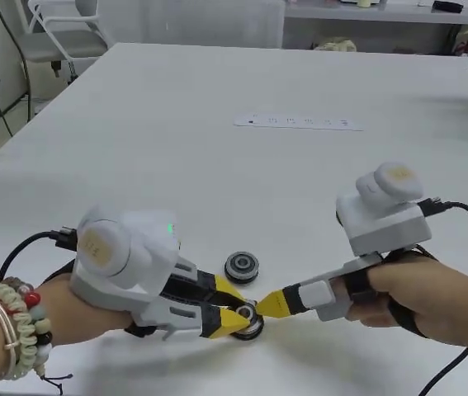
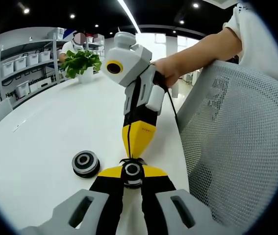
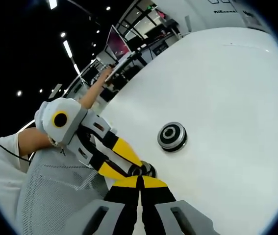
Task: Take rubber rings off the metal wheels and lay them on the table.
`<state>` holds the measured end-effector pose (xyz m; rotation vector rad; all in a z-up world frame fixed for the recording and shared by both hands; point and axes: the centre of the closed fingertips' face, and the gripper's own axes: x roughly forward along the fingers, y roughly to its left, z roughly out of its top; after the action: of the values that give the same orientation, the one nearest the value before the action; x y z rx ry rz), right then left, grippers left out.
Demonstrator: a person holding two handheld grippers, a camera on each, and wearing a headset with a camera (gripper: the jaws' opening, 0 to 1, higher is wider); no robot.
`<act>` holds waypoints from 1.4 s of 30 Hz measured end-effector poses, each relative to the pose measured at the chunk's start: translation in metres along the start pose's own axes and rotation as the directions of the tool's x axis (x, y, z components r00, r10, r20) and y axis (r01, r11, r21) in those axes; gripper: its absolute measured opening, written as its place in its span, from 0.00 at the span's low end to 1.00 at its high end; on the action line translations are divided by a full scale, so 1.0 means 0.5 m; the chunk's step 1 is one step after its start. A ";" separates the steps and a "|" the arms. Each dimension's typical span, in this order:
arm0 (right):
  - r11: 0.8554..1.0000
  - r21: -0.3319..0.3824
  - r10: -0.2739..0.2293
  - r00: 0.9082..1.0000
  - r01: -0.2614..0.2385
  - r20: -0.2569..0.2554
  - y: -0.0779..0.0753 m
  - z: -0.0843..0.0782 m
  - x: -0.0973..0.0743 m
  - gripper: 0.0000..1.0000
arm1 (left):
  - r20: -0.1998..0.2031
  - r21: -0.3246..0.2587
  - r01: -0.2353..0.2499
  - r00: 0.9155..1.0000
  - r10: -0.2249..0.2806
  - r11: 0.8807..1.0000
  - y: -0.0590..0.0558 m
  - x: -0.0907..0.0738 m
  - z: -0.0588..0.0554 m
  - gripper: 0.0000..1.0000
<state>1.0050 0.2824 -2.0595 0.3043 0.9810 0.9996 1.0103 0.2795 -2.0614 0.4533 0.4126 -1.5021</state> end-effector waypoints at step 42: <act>0.998 -0.053 -0.038 0.999 0.040 0.039 -0.012 0.024 -0.023 0.00 | 0.025 0.034 0.042 0.999 -0.043 0.999 -0.011 -0.022 0.061 0.30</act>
<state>1.0162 0.2720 -2.0502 0.2573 0.9212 0.9801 1.0039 0.2724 -2.0298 0.4536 0.3786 -1.5561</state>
